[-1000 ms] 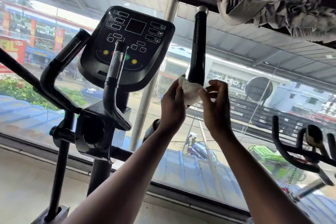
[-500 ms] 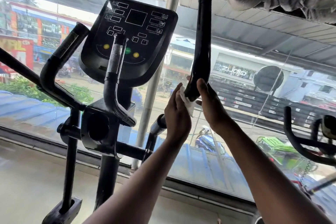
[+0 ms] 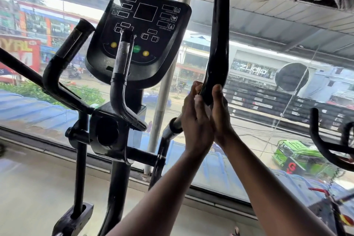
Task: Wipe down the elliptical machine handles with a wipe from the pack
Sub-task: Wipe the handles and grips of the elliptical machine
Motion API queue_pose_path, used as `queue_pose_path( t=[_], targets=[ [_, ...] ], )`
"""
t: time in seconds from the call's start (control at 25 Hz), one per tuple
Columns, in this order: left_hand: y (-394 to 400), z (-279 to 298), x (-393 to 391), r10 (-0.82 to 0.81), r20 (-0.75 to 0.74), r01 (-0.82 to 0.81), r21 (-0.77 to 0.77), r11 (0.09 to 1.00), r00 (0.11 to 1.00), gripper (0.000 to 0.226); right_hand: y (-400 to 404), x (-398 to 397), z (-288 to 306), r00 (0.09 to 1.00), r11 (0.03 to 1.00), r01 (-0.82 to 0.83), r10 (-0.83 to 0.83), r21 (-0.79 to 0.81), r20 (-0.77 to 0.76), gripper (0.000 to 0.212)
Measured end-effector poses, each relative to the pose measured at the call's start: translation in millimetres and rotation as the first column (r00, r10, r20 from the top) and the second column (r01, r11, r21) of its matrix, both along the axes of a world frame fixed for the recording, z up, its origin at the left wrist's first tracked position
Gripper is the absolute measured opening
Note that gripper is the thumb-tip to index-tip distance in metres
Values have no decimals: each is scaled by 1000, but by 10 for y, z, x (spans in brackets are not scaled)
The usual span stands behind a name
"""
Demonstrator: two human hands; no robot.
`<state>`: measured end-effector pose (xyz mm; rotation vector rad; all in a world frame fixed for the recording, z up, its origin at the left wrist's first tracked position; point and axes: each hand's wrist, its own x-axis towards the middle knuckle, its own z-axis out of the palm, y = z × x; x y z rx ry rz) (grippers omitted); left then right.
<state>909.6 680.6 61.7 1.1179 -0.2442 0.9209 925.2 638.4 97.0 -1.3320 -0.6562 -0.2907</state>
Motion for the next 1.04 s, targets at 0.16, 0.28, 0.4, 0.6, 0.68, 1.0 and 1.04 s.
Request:
queue_pose_path(
  t=[0.16,0.28,0.4,0.6,0.68,1.0,1.04],
  targets=[
    [146,-177,302,-126,-117,114,-105,988,985,51,37,10,-12,994,995,104,-104,2,15,54],
    [213,-183,294,-73,-235,61,-58,996,969,49,76,1,-31,991,994,113,-113,6,72,77],
    [111,-64,118,-62,-72,61,-16,998,995,35,91,43,-51,997,998,53,-54,18,62,78],
    [345,-455,538,-98,-307,104,4,995,947,53,117,71,-65,983,992,122,-119,-11,142,75],
    [385,-548,561,-119,-342,124,-7,992,932,51,128,83,-69,981,993,119,-116,-12,153,78],
    [355,-746,693,-49,-345,53,5,999,937,39,164,151,-70,959,986,165,-154,-28,237,70],
    [404,-823,743,-43,-365,55,22,998,930,39,165,153,-74,956,984,175,-162,-33,246,70]
  ],
)
